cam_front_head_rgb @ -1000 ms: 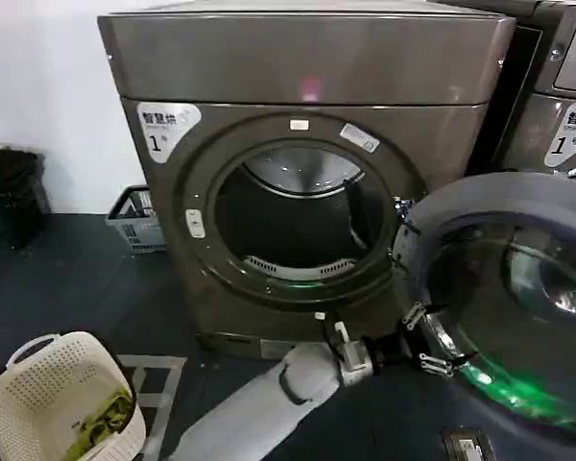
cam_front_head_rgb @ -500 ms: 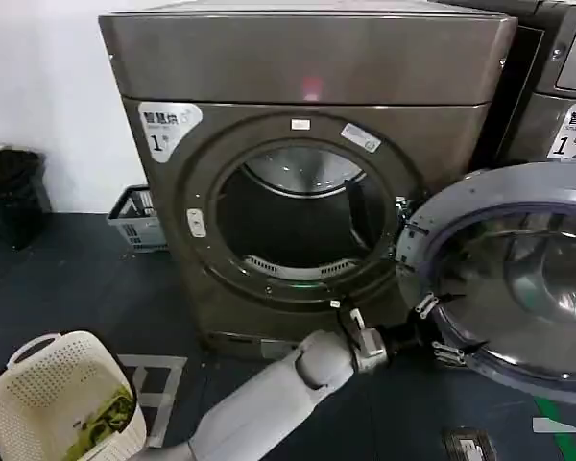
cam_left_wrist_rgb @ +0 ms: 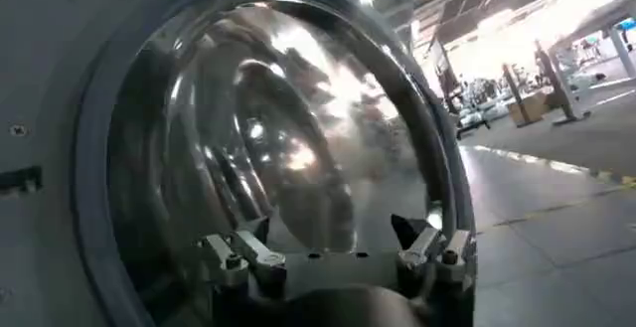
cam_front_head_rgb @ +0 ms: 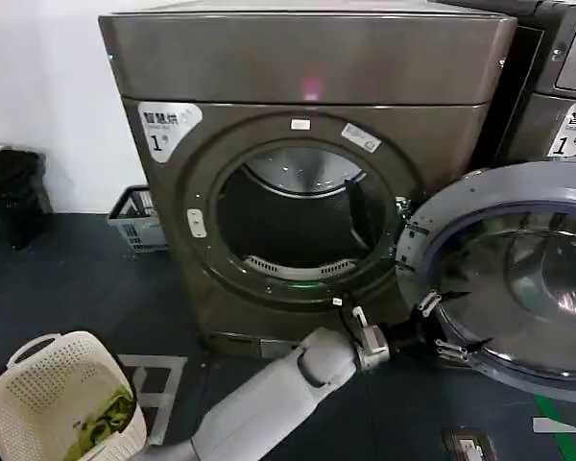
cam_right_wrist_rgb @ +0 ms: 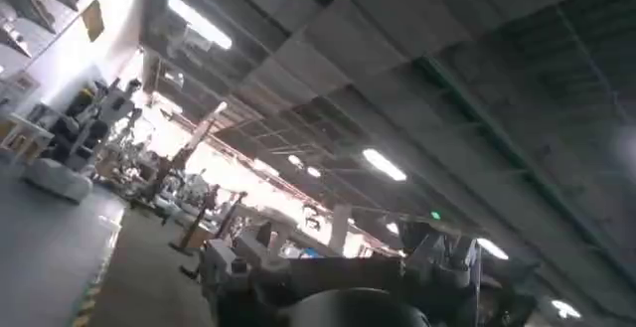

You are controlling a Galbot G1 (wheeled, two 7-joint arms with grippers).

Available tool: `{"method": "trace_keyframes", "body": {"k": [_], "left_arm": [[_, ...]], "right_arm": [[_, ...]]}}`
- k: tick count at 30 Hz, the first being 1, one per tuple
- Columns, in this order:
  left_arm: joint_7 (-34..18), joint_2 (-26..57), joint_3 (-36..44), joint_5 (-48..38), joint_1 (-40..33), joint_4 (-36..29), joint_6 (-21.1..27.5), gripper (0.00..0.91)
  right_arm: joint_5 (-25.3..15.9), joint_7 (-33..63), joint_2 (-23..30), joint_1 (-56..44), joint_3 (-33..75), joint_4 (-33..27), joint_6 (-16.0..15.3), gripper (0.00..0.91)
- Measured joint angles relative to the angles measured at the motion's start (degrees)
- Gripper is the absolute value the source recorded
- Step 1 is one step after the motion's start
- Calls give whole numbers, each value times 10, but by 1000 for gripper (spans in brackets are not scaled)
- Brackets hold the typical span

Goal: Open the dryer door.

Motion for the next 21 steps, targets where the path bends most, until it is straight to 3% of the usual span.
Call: {"method": "trace_keyframes", "body": {"k": [7,12,21], "left_arm": [[-2,36,-16,-7,40,-75,38,907],[-11,84,-35,-18,79,-154,52,907],[-81,201,-111,-41,193,-306,113,907]], "right_arm": [[30,-30,-2,0,-1,15,-24,907],[33,-35,-11,0,-6,16,-23,907],[33,-46,-32,-1,-21,-3,-20,907]]}}
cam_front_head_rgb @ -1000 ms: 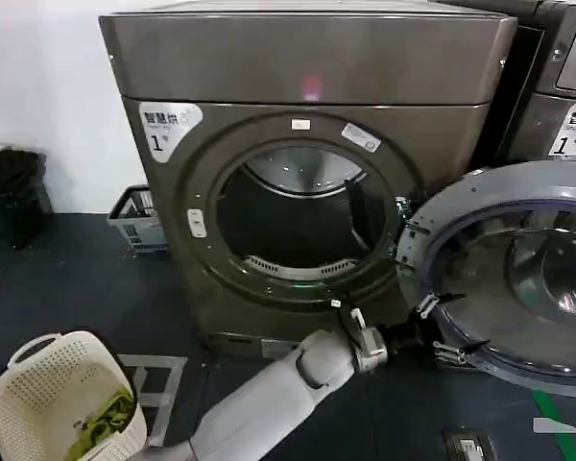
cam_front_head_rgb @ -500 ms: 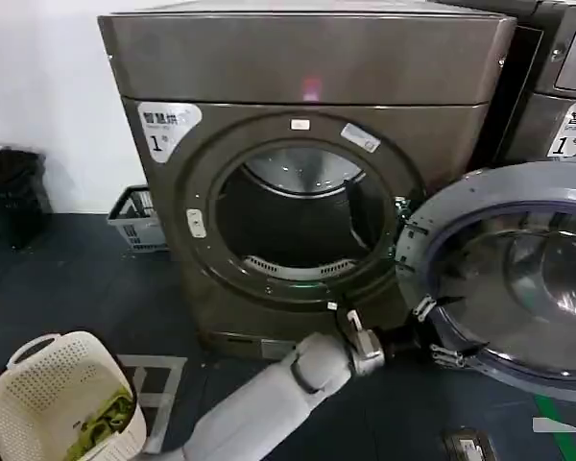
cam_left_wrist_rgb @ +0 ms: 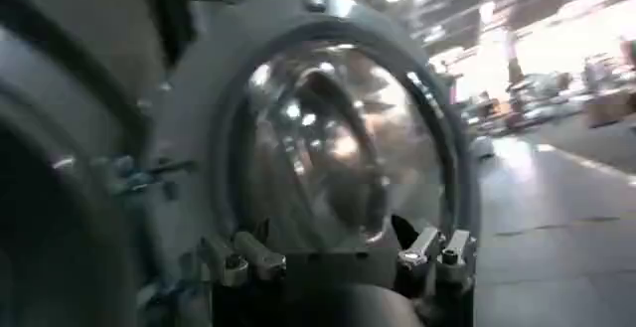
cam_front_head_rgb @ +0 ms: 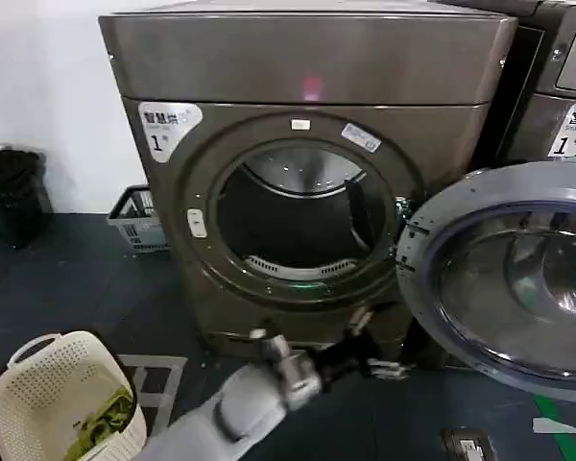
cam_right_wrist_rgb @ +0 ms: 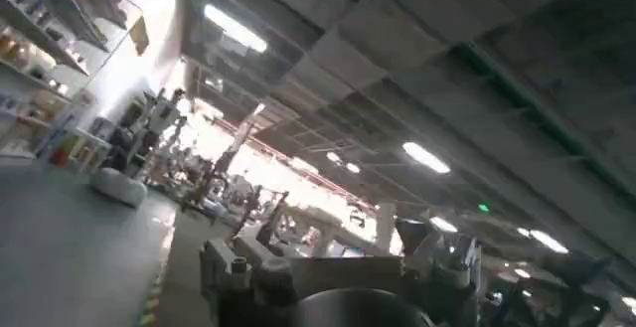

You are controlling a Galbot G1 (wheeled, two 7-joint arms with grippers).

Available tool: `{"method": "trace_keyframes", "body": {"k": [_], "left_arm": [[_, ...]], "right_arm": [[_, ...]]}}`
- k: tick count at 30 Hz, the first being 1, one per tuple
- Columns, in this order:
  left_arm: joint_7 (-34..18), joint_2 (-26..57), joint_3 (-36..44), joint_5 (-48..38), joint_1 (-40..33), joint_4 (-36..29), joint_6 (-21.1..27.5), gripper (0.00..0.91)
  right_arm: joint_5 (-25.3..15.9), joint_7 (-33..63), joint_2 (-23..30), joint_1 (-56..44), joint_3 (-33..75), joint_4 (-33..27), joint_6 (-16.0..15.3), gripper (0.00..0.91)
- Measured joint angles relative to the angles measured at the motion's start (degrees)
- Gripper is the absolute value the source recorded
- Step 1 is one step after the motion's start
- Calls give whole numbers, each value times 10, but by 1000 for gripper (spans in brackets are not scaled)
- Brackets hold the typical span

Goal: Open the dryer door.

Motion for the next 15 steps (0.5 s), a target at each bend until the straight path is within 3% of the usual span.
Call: {"method": "trace_keyframes", "body": {"k": [8,15], "left_arm": [[-68,90,-148,2,169,-119,39,907],[-171,107,-279,-73,303,-189,153,907]], "right_arm": [[24,-20,-19,13,-24,-21,16,907],[41,-38,-34,25,-41,-32,40,907]]}}
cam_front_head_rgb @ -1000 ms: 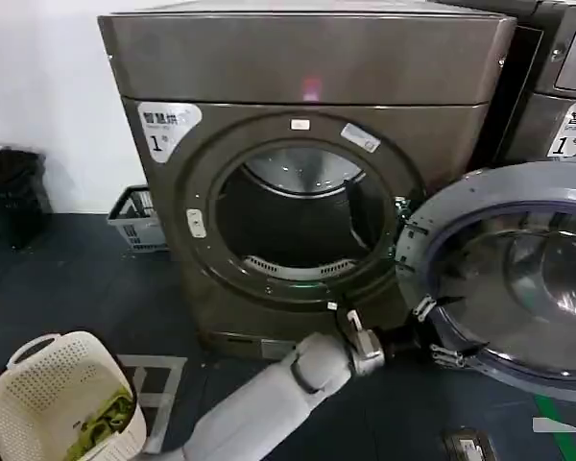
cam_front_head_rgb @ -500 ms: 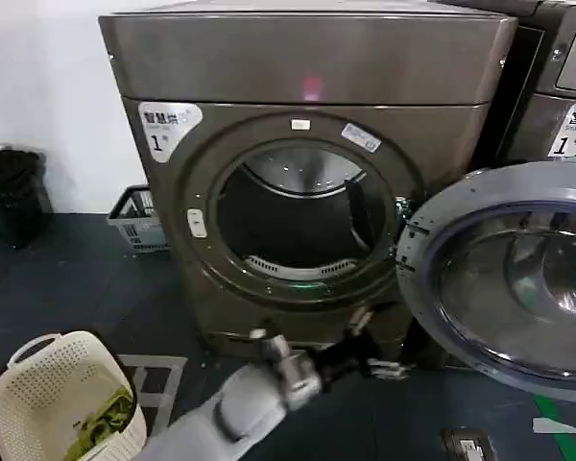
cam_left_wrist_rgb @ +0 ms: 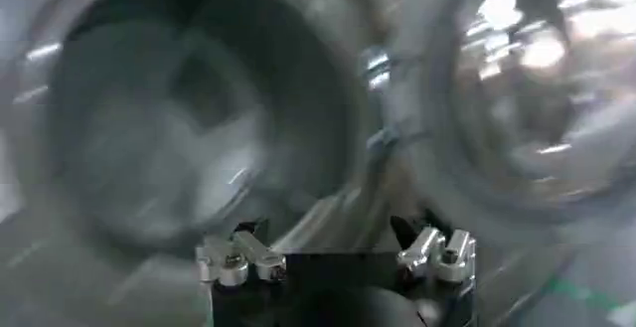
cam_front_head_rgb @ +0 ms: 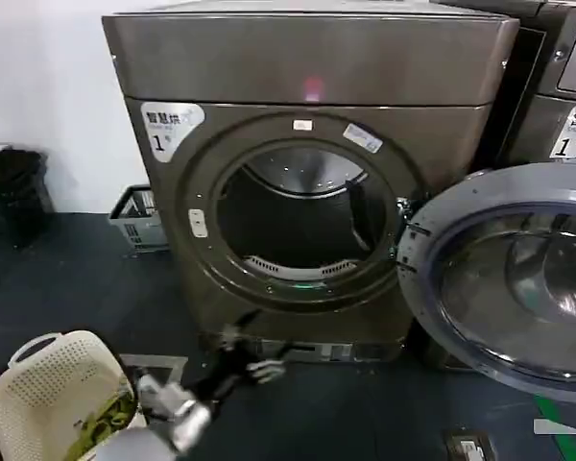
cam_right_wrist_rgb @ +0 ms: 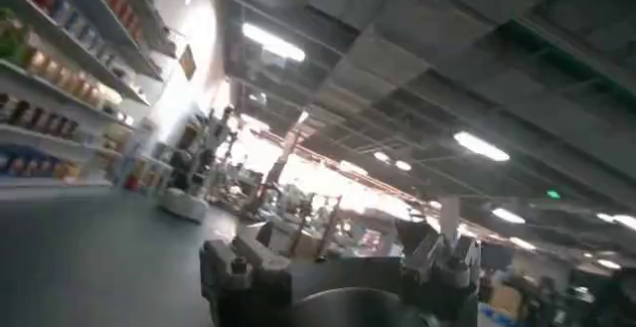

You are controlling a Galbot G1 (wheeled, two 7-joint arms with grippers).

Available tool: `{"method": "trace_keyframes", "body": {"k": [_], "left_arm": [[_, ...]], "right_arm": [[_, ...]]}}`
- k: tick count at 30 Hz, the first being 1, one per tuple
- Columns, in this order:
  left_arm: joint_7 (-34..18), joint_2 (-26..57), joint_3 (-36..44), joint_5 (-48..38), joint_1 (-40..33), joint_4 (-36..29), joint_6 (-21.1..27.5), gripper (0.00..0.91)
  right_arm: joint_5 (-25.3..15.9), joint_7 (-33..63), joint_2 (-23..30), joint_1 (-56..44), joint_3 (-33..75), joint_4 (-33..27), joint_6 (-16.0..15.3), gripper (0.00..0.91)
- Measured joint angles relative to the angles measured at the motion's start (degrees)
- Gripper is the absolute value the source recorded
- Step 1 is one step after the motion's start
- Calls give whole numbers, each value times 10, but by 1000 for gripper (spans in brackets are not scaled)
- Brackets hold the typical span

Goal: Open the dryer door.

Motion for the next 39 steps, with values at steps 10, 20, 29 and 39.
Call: {"method": "trace_keyframes", "body": {"k": [10,20,29,39], "left_arm": [[-153,-23,-183,-163,108,-60,154,907],[-288,-23,-301,-346,105,-37,268,907],[-416,17,-358,-516,97,11,271,907],[-512,65,-383,-730,96,86,270,907]], "right_arm": [[4,-10,-16,10,-24,-2,8,907],[7,-19,-20,14,-44,4,13,907],[6,-22,-20,12,-53,6,19,907],[6,-23,-12,8,-57,3,31,907]]}}
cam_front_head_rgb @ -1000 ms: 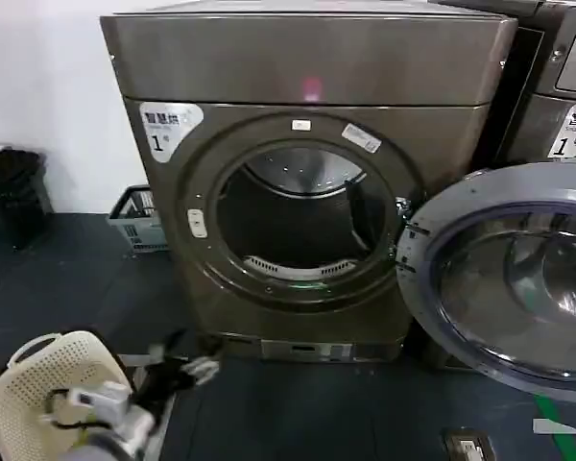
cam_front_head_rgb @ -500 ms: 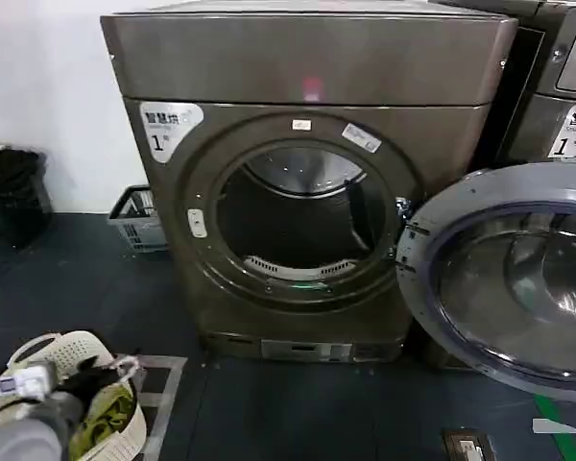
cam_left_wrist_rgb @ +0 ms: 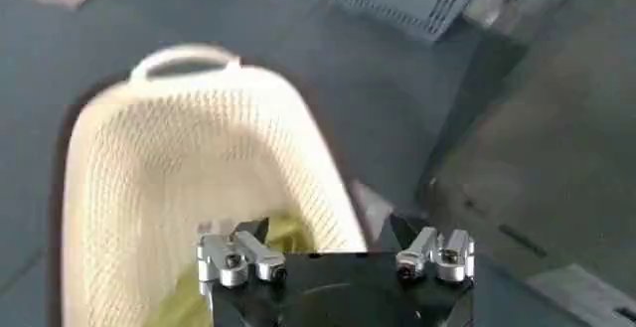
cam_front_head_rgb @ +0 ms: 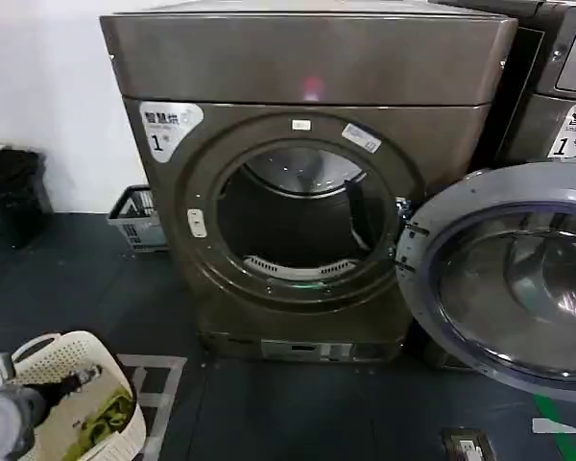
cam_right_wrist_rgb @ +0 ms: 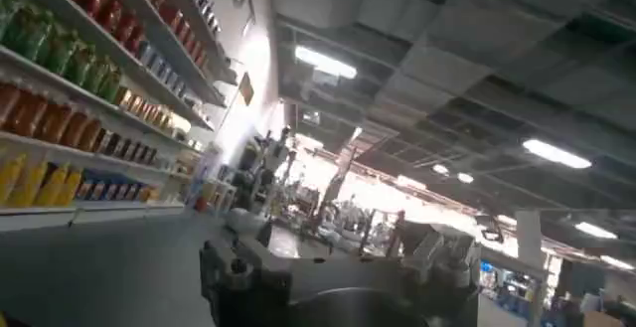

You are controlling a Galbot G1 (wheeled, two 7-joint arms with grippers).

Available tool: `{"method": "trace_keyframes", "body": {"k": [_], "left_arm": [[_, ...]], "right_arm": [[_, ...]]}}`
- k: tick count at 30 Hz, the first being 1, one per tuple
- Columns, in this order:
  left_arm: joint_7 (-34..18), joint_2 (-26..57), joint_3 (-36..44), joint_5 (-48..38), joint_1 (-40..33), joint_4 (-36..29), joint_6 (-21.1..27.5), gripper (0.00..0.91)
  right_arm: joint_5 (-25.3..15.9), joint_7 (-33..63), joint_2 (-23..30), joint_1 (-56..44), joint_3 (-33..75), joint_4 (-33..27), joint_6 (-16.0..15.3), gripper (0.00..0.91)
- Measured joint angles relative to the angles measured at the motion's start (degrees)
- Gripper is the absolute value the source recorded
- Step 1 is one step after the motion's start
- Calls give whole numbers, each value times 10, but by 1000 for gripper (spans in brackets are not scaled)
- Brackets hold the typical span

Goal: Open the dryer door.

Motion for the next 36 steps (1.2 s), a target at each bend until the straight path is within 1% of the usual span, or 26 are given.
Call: {"method": "trace_keyframes", "body": {"k": [3,13,21,36], "left_arm": [[-22,9,-5,-45,3,16,0,907],[-68,25,-33,-166,10,51,0,907],[-79,22,-44,-200,9,66,0,907],[-83,26,-50,-224,7,97,0,907]], "right_arm": [[0,0,2,1,-2,0,3,907],[-1,0,4,1,-2,1,5,907],[0,-3,4,0,2,0,10,907],[0,-1,4,1,5,-9,19,907]]}}
